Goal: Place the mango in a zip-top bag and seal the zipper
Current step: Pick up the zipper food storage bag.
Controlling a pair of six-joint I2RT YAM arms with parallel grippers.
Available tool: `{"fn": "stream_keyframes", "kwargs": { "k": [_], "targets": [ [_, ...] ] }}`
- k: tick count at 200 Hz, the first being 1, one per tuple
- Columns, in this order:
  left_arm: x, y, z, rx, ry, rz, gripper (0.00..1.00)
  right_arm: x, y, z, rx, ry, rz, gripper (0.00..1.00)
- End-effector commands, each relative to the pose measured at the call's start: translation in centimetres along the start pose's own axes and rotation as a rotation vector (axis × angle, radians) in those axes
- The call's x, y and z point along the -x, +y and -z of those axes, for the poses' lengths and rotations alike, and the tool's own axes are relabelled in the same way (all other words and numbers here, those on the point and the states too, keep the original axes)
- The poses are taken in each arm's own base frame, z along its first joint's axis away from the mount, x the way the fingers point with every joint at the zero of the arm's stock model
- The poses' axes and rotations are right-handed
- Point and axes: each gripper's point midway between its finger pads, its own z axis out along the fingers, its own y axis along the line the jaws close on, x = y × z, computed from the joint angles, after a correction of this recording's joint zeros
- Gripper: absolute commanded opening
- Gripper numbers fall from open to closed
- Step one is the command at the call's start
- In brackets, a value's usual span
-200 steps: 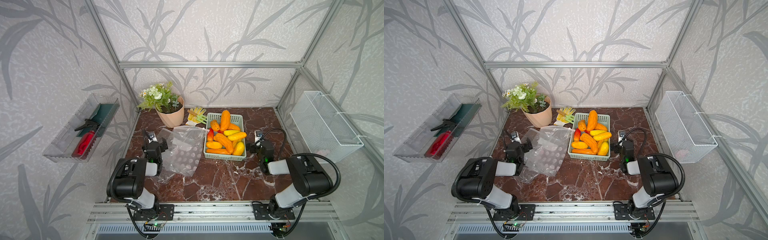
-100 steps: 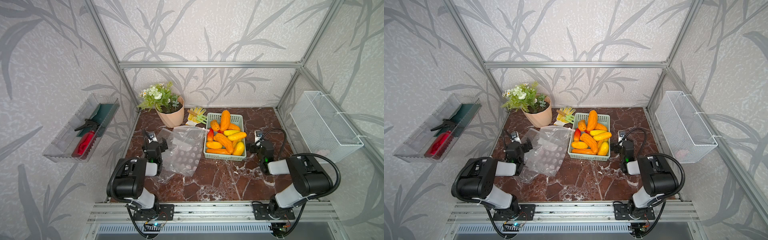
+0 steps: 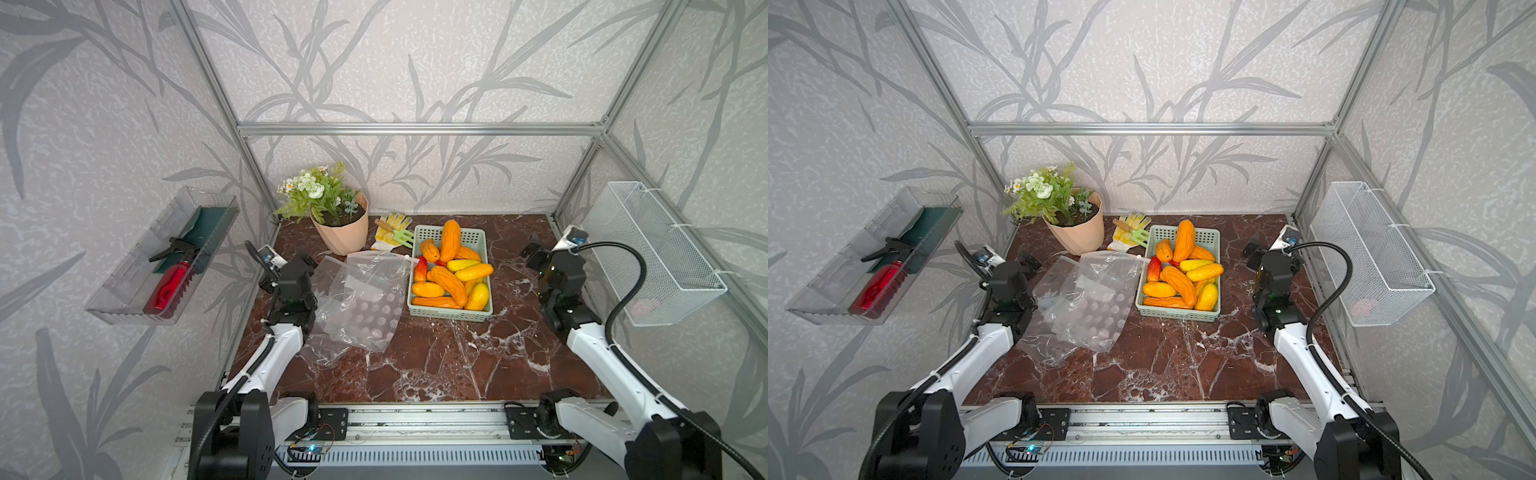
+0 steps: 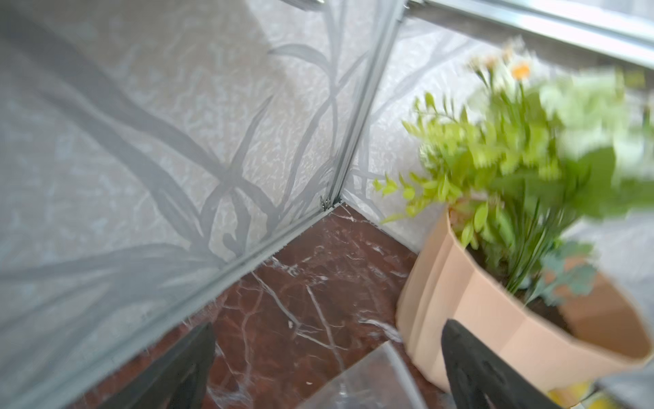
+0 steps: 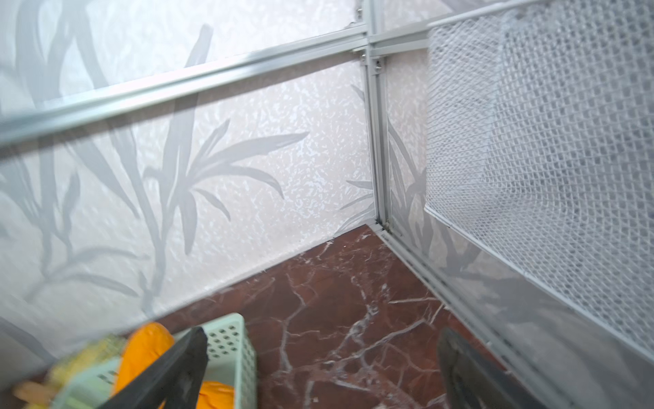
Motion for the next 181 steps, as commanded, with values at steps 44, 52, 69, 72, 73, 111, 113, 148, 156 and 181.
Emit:
{"fn": "stream_keyframes", "kwargs": {
  "k": [44,52,69,72,73,111,113,148,156,181],
  "targets": [
    [-7.3,-3.5,6.2,0.232,0.705,0.164,0.99,-8.2,5.0,1.3,0.013,0.583,0.196,0.99],
    [-8.1,-4.9,7.7,0.23,0.752,0.161,0.93,-8.8,6.1,1.8,0.034,0.629,0.23,0.99],
    [-9.5,-8.1,10.1,0.249,0.811,0.111,0.71,-10.2,8.9,2.9,0.137,0.708,0.248,0.93],
    [-9.9,-8.6,10.4,0.254,0.819,0.094,0.69,-10.4,9.3,3.0,0.154,0.718,0.25,0.91],
    [-9.9,-9.1,10.5,0.248,0.819,0.104,0.69,-10.5,9.5,3.1,0.16,0.721,0.25,0.91],
    [-12.5,-13.8,10.1,0.405,0.908,0.022,0.66,-12.3,15.6,5.1,0.417,0.848,0.284,0.88],
    [-12.6,-14.2,9.9,0.409,0.91,0.021,0.66,-12.4,16.0,5.3,0.438,0.856,0.277,0.88],
    [-15.1,-17.4,7.1,0.481,0.918,-0.013,0.66,-11.4,22.2,7.8,0.784,0.867,0.139,0.87],
    [-15.7,-18.1,6.6,0.492,0.923,0.013,0.66,-11.1,22.5,7.9,0.795,0.87,0.126,0.87],
    [-17.8,-19.6,5.7,0.519,0.952,0.093,0.66,-10.6,22.4,8.3,0.791,0.883,0.123,0.88]
  ]
}}
